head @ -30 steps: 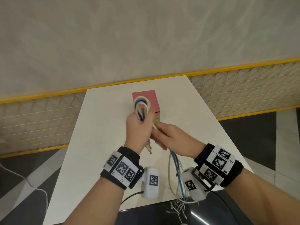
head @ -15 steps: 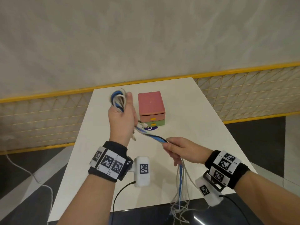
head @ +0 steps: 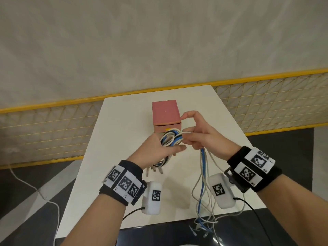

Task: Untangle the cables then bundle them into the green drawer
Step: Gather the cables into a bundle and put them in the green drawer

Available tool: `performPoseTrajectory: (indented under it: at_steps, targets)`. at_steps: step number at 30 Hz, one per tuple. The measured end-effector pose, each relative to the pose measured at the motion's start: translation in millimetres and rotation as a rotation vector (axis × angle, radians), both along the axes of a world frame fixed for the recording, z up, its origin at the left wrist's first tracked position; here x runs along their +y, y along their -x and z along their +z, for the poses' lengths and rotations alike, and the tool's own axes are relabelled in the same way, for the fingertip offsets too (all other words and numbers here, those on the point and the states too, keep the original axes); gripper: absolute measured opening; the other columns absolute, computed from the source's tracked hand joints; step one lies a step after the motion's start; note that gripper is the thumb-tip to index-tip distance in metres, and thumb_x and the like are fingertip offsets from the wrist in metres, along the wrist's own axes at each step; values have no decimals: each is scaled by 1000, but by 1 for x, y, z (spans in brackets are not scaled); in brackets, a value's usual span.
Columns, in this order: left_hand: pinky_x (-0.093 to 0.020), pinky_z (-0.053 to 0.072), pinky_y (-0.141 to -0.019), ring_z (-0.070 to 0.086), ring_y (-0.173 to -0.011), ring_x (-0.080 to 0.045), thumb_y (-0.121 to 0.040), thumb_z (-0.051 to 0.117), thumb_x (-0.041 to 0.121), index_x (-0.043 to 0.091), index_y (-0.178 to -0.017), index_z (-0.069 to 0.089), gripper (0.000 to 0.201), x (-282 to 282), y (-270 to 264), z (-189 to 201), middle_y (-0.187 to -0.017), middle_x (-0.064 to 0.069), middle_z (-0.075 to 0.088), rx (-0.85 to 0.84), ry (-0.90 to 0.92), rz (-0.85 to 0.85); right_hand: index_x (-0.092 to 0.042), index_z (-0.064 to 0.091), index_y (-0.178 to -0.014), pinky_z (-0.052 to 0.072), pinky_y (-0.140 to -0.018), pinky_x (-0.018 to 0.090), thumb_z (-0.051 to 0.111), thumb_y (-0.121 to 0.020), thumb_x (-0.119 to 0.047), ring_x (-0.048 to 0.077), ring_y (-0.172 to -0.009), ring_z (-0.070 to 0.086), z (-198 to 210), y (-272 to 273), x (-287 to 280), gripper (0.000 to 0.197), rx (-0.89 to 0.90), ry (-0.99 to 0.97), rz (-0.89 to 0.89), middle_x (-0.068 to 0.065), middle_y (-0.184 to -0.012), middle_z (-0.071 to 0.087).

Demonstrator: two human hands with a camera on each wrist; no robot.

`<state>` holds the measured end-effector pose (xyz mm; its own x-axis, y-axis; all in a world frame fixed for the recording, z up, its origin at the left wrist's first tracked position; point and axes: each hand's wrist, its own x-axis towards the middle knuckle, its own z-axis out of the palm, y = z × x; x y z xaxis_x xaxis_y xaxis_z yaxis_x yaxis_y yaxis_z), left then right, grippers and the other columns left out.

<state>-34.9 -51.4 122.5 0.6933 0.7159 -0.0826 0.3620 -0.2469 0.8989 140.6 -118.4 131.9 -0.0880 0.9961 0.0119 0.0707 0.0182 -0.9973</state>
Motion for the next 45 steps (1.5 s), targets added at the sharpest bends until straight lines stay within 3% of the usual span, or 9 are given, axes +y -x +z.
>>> performPoseTrajectory:
  at_steps: [6,11,14,22,27,31,38,41,45]
  targets:
    - [-27,52,-82,69,-76,-11,-95,61,31,16,-92,69,17,6,5,-4,-77,1,74,-15,87,34,-12,50,-113,41,-55,26,47,-97,-19,15,-54,41,-22,-1,-11,18,-104,-58,-8,-4,-63,45]
    - [-26,37,-46,30,-40,-14,-93,64,15,14,-63,45,35,0,0,-7,-48,0,32,-217,296,192,-3,44,-82,47,-59,31,36,-102,-23,18,-54,48,-45,-1,-24,29,-173,-3,-25,1,-63,38]
    - [-24,35,-42,31,-38,-18,-80,80,23,8,-72,54,31,-6,-7,-13,-45,-3,35,-211,224,231,-12,41,-78,27,-43,23,34,-102,-31,10,-48,25,-44,11,-22,32,-67,45,-154,-7,-58,30]
    - [-26,39,-43,40,-43,-16,-71,82,42,11,-76,58,39,-17,-25,-14,-50,-2,44,-315,212,299,-21,40,-69,33,-57,22,33,-100,-13,6,-54,38,-36,32,-8,32,-451,-68,-249,-5,-62,43]
    - [-22,43,-45,52,-47,-12,-76,83,29,12,-75,58,30,-16,-31,-14,-51,5,53,-392,222,449,-9,52,-94,52,-74,42,37,-99,-14,24,-78,62,-35,39,-6,16,-394,-102,-98,10,-84,64]
    - [-28,43,-42,51,-37,-24,-80,74,18,9,-56,59,29,-10,-25,-6,-47,-11,56,-448,258,566,-13,60,-99,49,-73,29,39,-102,-13,15,-75,60,-33,34,-11,20,-96,-65,-18,4,-83,61]
    - [-38,58,-59,72,-66,-32,-91,64,43,10,-62,58,44,-2,-26,-6,-58,-7,61,-525,308,477,-1,57,-119,55,-65,36,48,-96,-5,24,-58,59,-31,30,-15,24,169,19,-44,15,-76,60]
    - [-47,57,-72,69,-71,-33,-91,64,42,14,-58,50,45,0,-28,-7,-56,-4,55,-614,342,530,-8,51,-110,56,-61,40,52,-95,-11,18,-47,48,-37,31,-18,15,104,27,-60,11,-63,52]
    - [-33,54,-55,53,-52,-21,-96,59,37,16,-58,43,46,10,-22,3,-51,-2,41,-732,365,577,-7,54,-93,50,-58,34,48,-98,-23,13,-46,41,-53,28,-26,18,-41,113,-25,-4,-56,42]
